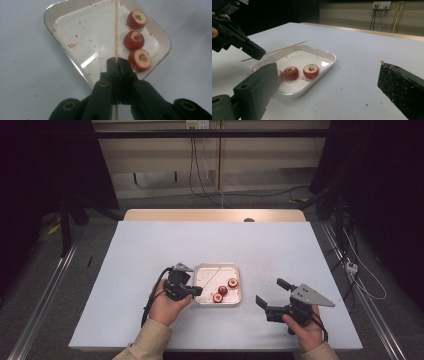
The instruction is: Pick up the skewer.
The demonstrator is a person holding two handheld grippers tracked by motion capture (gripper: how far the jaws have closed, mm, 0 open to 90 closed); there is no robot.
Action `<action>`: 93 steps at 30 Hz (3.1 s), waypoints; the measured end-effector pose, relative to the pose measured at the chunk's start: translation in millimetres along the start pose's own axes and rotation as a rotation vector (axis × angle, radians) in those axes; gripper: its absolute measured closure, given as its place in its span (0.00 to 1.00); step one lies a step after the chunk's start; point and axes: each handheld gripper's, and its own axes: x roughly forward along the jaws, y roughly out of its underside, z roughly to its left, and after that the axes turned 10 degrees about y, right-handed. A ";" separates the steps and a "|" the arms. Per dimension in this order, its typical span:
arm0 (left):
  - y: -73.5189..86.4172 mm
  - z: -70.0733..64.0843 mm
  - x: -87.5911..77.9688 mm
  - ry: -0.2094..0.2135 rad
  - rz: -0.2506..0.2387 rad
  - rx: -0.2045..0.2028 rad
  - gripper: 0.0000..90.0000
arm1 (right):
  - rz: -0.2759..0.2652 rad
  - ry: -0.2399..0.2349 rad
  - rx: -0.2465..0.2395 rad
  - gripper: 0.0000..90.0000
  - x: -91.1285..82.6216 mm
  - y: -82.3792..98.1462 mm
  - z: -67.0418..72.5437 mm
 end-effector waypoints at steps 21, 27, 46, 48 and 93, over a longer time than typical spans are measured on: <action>17.4 -1.3 -18.9 0.053 -0.161 0.027 0.99 | 0.133 -0.052 0.001 0.06 46.1 -13.4 15.7; 20.5 -0.9 -22.7 0.065 -0.191 0.025 0.99 | 0.159 -0.057 -0.017 0.10 58.4 -17.5 24.2; 23.7 0.4 -26.7 0.089 -0.224 0.015 0.99 | 0.256 -0.133 -0.064 0.55 85.6 -22.2 48.7; 23.9 1.3 -27.8 0.084 -0.229 0.012 0.99 | 0.269 -0.134 -0.064 0.57 88.8 -20.8 49.8; 23.8 5.7 -29.3 0.079 -0.216 -0.005 0.99 | 0.419 -0.289 0.151 0.82 107.0 0.7 78.6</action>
